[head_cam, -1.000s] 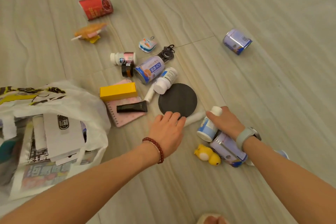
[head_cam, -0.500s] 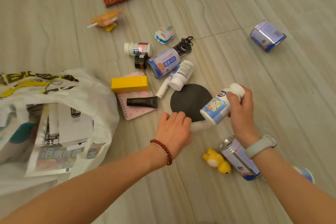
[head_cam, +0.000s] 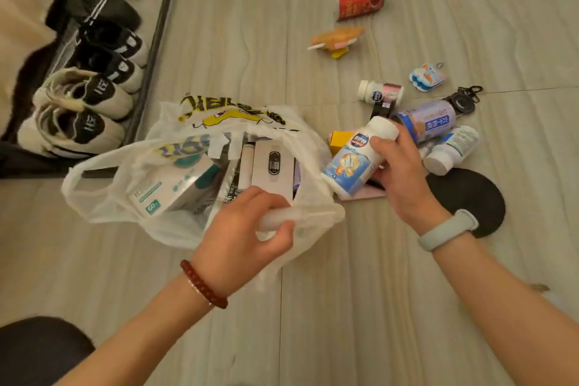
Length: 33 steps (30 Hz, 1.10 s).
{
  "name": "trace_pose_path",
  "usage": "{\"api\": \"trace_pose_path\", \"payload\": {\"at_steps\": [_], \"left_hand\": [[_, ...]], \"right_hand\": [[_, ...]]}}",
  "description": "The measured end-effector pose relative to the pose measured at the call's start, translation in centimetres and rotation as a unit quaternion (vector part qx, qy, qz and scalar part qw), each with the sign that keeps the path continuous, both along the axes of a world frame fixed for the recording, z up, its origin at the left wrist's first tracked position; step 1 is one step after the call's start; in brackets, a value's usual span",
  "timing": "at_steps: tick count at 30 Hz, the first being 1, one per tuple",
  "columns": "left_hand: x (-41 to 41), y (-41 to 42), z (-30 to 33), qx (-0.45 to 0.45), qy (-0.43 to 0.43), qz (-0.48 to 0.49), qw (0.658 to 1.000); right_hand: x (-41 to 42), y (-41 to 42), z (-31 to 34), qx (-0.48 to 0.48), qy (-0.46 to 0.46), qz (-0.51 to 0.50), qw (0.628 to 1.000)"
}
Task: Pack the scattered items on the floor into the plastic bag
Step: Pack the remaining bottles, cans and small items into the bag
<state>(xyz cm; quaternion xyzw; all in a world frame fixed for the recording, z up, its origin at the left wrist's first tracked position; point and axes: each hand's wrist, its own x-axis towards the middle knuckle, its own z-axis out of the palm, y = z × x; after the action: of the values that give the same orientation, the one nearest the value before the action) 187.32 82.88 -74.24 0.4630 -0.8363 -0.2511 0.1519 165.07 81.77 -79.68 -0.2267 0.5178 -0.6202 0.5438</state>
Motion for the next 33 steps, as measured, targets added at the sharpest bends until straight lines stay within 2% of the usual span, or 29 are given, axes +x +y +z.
{"api": "trace_pose_path", "payload": {"at_steps": [3,6,11,13,14,16,17,20,22,26,27,29,33], "left_hand": [[3.6,-0.5,-0.4,-0.006,0.064,0.153,0.986],[6.2,-1.4,-1.7,0.005,0.063,0.288,0.956],[6.4,-2.4,-4.4,0.020,0.074,0.334,0.939],[5.9,-3.1,-5.3,0.031,0.092,0.337,0.936],[5.8,-3.6,-5.6,0.045,0.097,0.341,0.934],[5.5,-4.7,-6.3,0.076,0.107,0.340,0.931],[5.5,-5.3,-6.5,0.083,0.113,0.328,0.934],[5.7,-6.4,-7.0,0.085,0.091,0.284,0.951],[6.1,-6.2,-7.2,0.082,0.078,0.266,0.957],[6.5,-3.5,-7.1,0.030,0.070,0.230,0.970],[6.6,-2.7,-7.2,0.016,0.063,0.219,0.974],[6.6,-1.4,-7.5,-0.007,0.051,0.201,0.978],[4.8,0.0,-6.3,-0.065,0.073,0.159,0.982]], "right_hand": [[1.9,-0.1,1.3,-0.047,0.036,0.031,0.998],[3.6,0.4,3.1,-0.116,0.156,0.075,0.978],[6.9,1.6,5.2,-0.169,0.336,0.180,0.909],[8.5,1.6,4.9,-0.150,0.441,0.210,0.859],[9.2,1.4,4.5,-0.156,0.516,0.210,0.816],[10.6,0.5,2.9,-0.199,0.661,0.219,0.689],[11.3,0.0,2.2,-0.203,0.699,0.234,0.644],[12.4,-2.0,1.6,-0.203,0.767,0.219,0.568],[12.4,-3.0,1.7,-0.201,0.795,0.181,0.542],[12.5,-1.0,-0.2,-0.168,0.836,0.263,0.450],[12.4,0.1,-0.9,-0.175,0.830,0.286,0.446],[11.8,2.0,-1.3,-0.207,0.807,0.286,0.473],[8.9,5.0,-0.2,-0.207,0.736,0.196,0.614]]}}
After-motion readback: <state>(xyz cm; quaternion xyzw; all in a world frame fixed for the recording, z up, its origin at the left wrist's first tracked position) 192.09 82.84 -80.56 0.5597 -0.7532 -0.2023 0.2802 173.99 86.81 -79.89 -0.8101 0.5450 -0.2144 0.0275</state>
